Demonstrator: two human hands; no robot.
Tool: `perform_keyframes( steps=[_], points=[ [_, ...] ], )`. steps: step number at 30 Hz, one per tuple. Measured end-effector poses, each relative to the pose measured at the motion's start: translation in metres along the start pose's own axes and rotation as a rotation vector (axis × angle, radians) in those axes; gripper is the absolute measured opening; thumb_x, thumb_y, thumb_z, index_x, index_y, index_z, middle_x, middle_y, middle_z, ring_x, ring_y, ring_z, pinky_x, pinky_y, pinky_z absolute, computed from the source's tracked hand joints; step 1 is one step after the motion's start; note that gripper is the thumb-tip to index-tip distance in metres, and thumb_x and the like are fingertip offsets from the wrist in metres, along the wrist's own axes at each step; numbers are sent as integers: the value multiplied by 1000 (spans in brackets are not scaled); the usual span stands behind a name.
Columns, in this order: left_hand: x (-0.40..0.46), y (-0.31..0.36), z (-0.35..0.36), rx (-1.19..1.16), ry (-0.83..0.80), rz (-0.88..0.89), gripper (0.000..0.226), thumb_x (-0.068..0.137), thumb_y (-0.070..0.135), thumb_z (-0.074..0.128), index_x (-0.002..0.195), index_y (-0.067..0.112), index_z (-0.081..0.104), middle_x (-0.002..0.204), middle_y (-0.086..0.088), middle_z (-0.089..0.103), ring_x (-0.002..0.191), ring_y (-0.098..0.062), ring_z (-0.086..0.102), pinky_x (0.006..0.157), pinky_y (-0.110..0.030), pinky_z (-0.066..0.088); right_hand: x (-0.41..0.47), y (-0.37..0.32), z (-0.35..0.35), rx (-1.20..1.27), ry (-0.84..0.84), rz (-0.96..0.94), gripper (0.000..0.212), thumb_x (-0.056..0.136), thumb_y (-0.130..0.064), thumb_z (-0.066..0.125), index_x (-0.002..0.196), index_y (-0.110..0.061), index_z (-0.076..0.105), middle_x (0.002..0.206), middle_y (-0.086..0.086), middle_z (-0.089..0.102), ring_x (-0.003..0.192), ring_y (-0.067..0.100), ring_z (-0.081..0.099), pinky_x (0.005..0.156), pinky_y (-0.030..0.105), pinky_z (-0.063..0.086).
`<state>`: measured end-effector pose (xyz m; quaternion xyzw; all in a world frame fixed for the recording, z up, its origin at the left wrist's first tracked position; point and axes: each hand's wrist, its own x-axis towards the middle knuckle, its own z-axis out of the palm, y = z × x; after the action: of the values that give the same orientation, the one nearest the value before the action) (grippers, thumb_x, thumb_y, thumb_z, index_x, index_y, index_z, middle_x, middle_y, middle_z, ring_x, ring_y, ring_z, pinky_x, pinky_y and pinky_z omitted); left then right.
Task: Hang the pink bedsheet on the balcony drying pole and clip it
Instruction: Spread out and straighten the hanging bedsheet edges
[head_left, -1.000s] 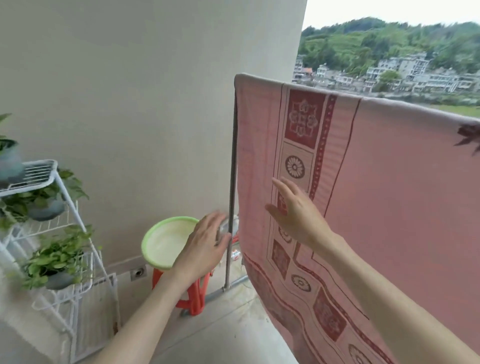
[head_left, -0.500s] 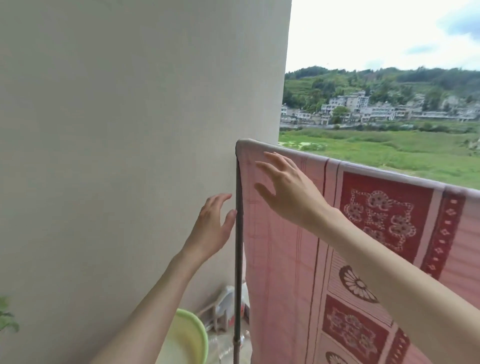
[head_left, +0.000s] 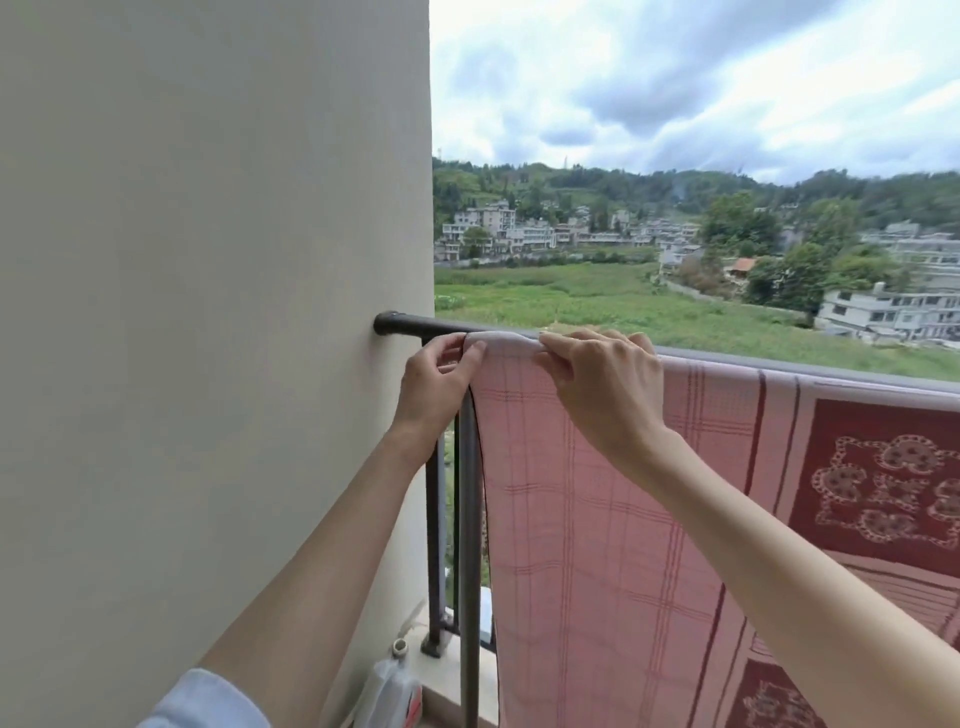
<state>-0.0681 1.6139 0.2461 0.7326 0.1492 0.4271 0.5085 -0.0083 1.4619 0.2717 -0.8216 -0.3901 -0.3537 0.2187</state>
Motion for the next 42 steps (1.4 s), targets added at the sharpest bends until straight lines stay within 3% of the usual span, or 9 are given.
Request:
perform_keyframes(
  steps=[4, 8, 12, 19, 23, 27, 31, 35, 42],
  points=[
    [14, 2, 3, -113, 53, 58, 7, 82, 25, 68, 87, 20, 67, 83, 9, 66, 78, 0, 61, 65, -7, 49, -1, -4, 6, 66, 105, 7, 28, 95, -33, 48, 99, -21, 73, 105, -3, 72, 92, 25, 65, 81, 32, 34],
    [17, 3, -8, -141, 116, 112, 16, 80, 17, 70, 71, 29, 64, 72, 11, 66, 72, -4, 61, 73, -17, 52, -4, -9, 5, 147, 182, -45, 21, 91, -24, 55, 91, -15, 75, 96, 0, 75, 94, 25, 66, 82, 36, 40],
    [2, -2, -20, -188, 115, 153, 19, 82, 18, 67, 70, 32, 62, 72, 11, 65, 76, -13, 61, 78, -29, 52, -12, -21, 4, 167, 307, -104, 15, 86, -17, 61, 90, -11, 75, 90, 1, 75, 94, 23, 67, 84, 40, 45],
    [-38, -25, -37, -316, -16, 198, 9, 82, 24, 65, 81, 33, 63, 74, 20, 68, 72, 4, 62, 69, -9, 47, -51, -19, 25, 205, 416, -261, 17, 88, -15, 61, 97, -10, 74, 103, 1, 72, 103, 19, 65, 93, 40, 44],
    [-65, -59, -25, -313, -277, 6, 36, 74, 28, 69, 107, 26, 55, 95, 10, 68, 87, -2, 66, 74, -14, 52, -83, -11, 56, 106, 265, -220, 21, 86, -9, 65, 106, -9, 71, 122, 8, 63, 121, 26, 54, 105, 48, 38],
    [-96, -103, -9, -132, -373, -105, 17, 83, 13, 66, 100, 15, 64, 94, 3, 70, 88, -12, 67, 80, -18, 52, -141, -6, 95, 79, 35, -118, 40, 84, -15, 67, 122, -9, 60, 134, 8, 55, 124, 25, 52, 101, 46, 44],
    [-135, -147, 4, -62, -360, -246, 7, 83, 8, 64, 84, 13, 69, 76, 2, 69, 69, -5, 62, 66, -11, 46, -209, -10, 132, 118, -264, 110, 64, 79, -37, 70, 133, -11, 48, 140, 6, 49, 124, 25, 51, 96, 41, 48],
    [-171, -174, 16, -12, -508, -320, 17, 87, 8, 60, 99, 10, 71, 89, 2, 70, 75, 2, 63, 74, -6, 46, -271, -12, 172, 175, -542, 373, 91, 75, -62, 60, 144, -10, 30, 149, 5, 35, 135, 22, 38, 106, 37, 37],
    [-207, -222, 16, -51, -545, -348, 28, 91, -2, 47, 99, 16, 68, 97, 5, 71, 88, 5, 63, 84, -12, 47, -296, 3, 225, 244, -339, 736, 24, 92, -18, 53, 110, -4, 60, 112, 13, 64, 103, 33, 57, 87, 38, 47]
  ],
)
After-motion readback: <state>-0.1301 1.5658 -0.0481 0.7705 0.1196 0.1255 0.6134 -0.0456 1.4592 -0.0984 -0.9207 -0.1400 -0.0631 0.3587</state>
